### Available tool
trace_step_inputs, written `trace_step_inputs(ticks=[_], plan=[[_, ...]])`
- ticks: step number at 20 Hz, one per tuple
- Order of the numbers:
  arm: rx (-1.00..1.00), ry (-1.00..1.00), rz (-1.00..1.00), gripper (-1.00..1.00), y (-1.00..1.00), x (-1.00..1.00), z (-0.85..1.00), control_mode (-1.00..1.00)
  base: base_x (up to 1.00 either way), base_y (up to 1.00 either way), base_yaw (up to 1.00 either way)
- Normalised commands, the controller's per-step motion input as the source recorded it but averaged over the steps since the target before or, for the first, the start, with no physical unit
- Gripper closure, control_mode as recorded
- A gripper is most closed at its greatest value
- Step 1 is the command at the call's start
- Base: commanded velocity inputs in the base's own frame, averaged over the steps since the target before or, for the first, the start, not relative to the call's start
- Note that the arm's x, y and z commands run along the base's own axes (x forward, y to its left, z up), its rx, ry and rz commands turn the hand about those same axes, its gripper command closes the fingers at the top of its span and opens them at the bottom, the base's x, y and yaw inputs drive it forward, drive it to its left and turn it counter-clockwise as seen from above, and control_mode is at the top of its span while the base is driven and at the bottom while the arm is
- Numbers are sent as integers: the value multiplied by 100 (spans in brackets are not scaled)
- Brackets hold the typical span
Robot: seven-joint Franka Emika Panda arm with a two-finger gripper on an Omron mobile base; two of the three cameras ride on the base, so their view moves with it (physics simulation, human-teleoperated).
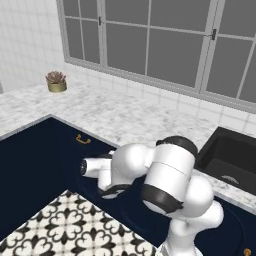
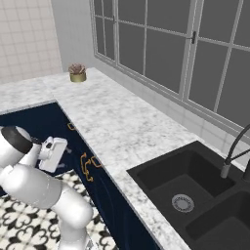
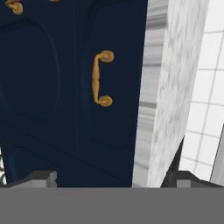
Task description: Take a straw from the drawer in front and place it inside the glass cup on the dining counter.
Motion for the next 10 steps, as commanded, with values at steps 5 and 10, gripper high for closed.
trace_step_inputs(ticks=[5,10], plan=[[0,0,2,-100,-26,32,-29,-100,0,0,0],[0,0,7,-100,-34,31,-28,-100,0,0,0]])
